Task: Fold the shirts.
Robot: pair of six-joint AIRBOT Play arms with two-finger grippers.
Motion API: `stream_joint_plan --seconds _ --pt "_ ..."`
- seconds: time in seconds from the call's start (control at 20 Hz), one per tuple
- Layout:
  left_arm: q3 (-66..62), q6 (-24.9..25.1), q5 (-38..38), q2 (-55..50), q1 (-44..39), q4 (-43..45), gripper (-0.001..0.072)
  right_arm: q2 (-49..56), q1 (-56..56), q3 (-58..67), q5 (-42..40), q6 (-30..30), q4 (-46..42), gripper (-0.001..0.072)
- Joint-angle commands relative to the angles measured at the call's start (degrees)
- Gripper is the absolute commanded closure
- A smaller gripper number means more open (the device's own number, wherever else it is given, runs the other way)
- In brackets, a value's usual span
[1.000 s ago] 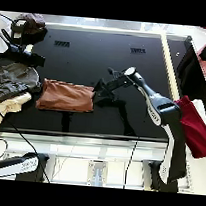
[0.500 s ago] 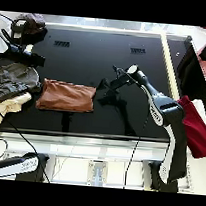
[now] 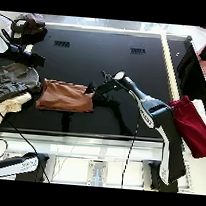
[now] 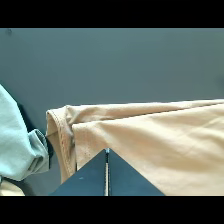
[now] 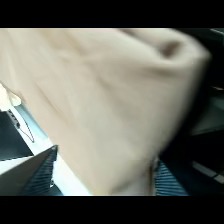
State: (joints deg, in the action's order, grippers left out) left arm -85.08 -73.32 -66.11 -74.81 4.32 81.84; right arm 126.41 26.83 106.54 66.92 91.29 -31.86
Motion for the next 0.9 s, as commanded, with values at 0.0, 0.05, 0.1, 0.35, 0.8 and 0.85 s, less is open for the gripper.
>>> stream_joint_plan --seconds 0.0,0.05,0.1,0.35,0.8,0.85 --pt "0.0 0.0 0.0 0.0 0.0 0.0 0.0698 0.2 3.1 0.0 -2.0 1.3 0.6 0.0280" --pt "0.0 0.0 0.0 0.0 0.0 0.0 0.0698 0.1 3.6 0.0 -2.2 1.3 1.6 0.0571" --pt "0.0 0.0 0.0 0.0 0.0 0.0 0.0698 -0.1 3.6 0.0 -2.2 1.0 2.8 0.0696" --pt "0.0 0.3 0.0 0.0 0.1 0.0 0.0698 -7.8 -1.8 0.0 -0.3 -0.7 -7.9 0.0699" --pt "0.0 0.2 0.0 0.0 0.1 0.0 0.0698 -29.6 -28.9 0.0 18.0 3.2 -45.6 0.0698" --pt "0.0 0.2 0.0 0.0 0.1 0.0 0.0698 -31.4 -32.5 0.0 19.5 3.1 -46.8 0.0698"
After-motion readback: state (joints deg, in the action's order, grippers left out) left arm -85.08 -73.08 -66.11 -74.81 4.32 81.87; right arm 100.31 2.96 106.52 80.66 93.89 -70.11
